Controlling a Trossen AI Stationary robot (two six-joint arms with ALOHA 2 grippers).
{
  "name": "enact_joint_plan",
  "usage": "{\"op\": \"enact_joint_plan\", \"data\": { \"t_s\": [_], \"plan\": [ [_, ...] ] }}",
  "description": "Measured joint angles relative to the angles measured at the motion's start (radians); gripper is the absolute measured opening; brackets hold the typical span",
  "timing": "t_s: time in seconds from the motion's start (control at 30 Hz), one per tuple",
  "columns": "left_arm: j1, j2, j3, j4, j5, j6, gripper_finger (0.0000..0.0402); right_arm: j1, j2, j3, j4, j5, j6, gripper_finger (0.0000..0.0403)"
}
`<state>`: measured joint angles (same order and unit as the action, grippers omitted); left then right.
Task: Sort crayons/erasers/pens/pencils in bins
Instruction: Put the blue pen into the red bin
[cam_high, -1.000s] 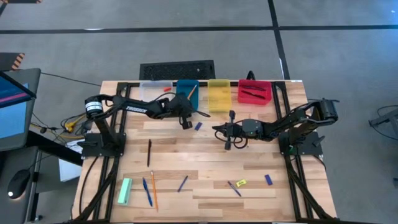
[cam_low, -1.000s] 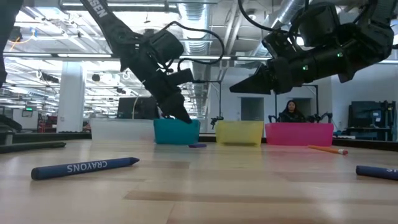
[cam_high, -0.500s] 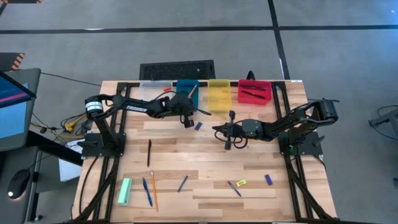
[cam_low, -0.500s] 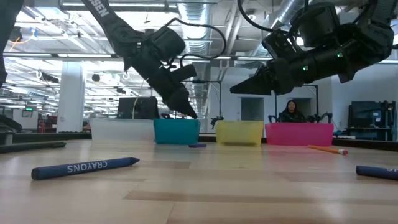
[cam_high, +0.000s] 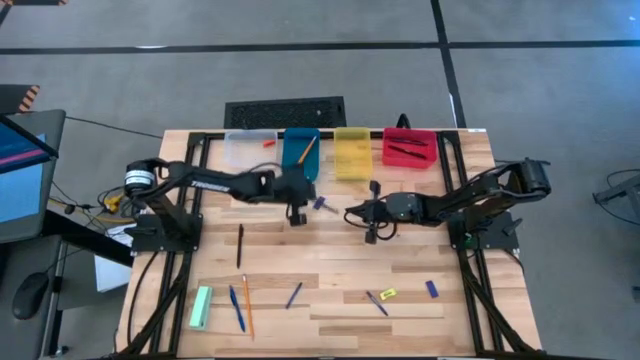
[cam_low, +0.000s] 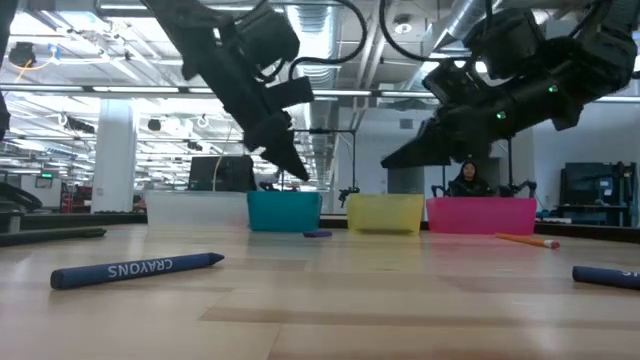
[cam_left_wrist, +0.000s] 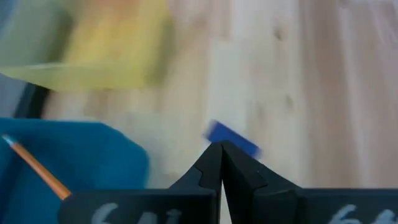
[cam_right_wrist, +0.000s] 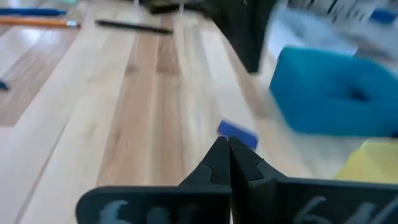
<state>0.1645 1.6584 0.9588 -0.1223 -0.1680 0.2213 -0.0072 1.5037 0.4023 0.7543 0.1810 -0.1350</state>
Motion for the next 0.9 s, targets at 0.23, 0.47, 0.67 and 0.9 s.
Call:
{"op": "enact_joint_plan", "data": {
  "t_s": [0.23,0.47,0.67,0.9],
  "plan": [
    [-0.143,-0.011,0.000,-0.153,-0.074,-0.155,0.0000,0.044,-0.020,-0.077,0.129,0.000,0.025,0.0002],
    [-0.257,-0.086,0.000,-0.274,-0.134,-0.346,0.0000,0.045,-0.020,-0.108,0.173,0.000,0.025,0.0002],
    [-0.349,-0.104,0.000,-0.433,-0.139,-0.551,0.0000,0.047,-0.025,-0.108,0.166,0.000,0.022,0.0002],
    [-0.530,-0.111,0.000,-0.631,-0.055,-0.959,0.0000,0.047,-0.026,-0.108,0.159,0.000,0.033,0.0002]
  ]
}}
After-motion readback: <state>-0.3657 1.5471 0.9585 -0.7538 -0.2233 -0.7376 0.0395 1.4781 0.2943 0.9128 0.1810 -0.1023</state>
